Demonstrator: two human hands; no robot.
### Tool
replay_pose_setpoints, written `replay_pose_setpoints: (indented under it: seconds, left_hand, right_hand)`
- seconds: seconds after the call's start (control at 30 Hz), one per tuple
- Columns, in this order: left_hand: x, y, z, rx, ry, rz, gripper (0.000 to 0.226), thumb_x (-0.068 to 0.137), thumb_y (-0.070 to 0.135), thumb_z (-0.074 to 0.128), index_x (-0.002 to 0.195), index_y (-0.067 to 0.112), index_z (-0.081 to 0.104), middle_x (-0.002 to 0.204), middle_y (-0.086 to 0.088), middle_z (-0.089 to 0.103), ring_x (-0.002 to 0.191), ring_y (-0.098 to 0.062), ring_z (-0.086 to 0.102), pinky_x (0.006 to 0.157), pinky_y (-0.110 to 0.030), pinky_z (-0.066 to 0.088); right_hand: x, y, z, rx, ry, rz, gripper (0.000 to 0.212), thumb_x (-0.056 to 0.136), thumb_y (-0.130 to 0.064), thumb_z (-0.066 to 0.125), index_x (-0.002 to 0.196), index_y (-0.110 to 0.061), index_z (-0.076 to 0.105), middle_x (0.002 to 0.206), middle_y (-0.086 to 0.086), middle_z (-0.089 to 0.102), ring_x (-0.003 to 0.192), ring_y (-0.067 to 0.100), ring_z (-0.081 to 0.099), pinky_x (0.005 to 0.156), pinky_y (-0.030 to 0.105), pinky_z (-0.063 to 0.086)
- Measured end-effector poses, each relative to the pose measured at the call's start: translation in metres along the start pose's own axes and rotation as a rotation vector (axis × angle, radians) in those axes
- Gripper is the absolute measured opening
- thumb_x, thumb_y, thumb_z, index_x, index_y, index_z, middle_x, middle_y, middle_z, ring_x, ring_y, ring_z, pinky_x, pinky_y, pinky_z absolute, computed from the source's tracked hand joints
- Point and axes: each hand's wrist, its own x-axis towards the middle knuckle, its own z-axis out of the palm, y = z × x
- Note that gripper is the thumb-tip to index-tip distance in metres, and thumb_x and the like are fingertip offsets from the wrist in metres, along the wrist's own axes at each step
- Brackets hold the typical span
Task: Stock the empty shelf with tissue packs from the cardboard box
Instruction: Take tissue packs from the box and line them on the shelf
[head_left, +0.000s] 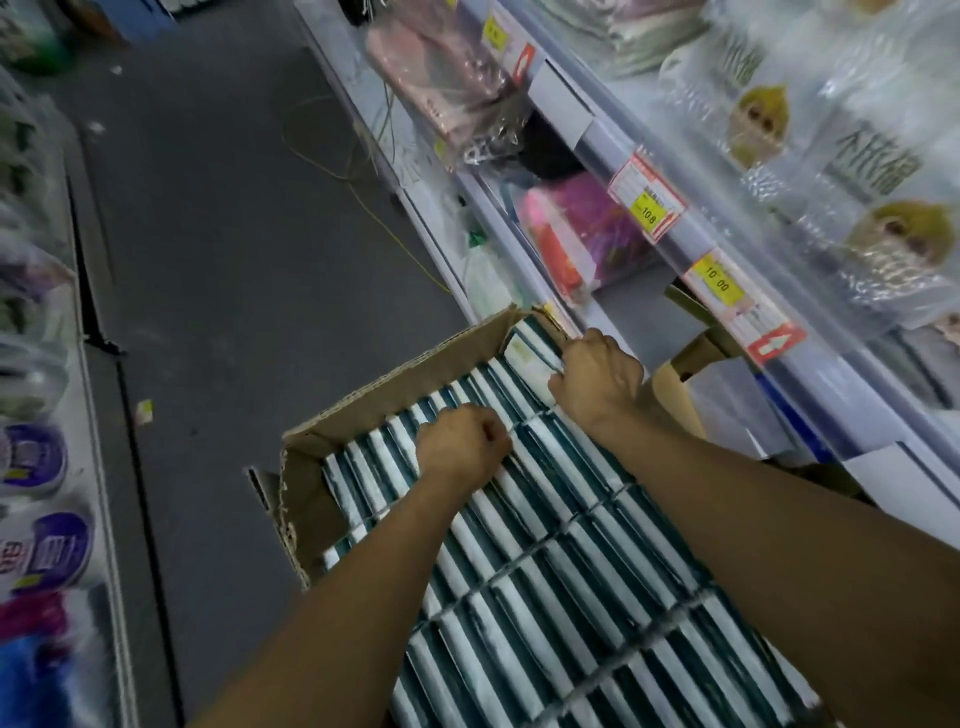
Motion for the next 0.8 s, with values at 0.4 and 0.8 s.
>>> replay_pose_setpoints:
  seconds: [0.4,0.8]
  left_hand:
    - [-0.053,0.026,-0.067,-0.939,0.183,-0.100,0.015,0.100,0.014,0.051,0.087,0.009,0.045,0.094,-0.011,0.055,0.069,-0.016,0.063,0.068,-0.045,0.061]
    - [-0.164,0.083,-0.118,-1.497,-0.057,-0.007,0.060,0.078,0.043,0.075,0.123,0.007,0.057,0.115,-0.017,0.070,0.103,-0.035,0.069,0.083,-0.048,0.058]
  right_hand:
    - [-0.088,0.018,-0.057,0.819,0.131,-0.142,0.017,0.081,-0.028,0.065,0.083,-0.020,0.050,0.080,-0.006,0.057,0.073,0.016,0.057,0.065,0.036,0.048]
    - [-0.203,-0.005,-0.152,1.403,0.172,0.073,0.049,0.074,-0.010,0.082,0.112,-0.022,0.054,0.104,-0.007,0.057,0.092,-0.006,0.057,0.074,0.012,0.049]
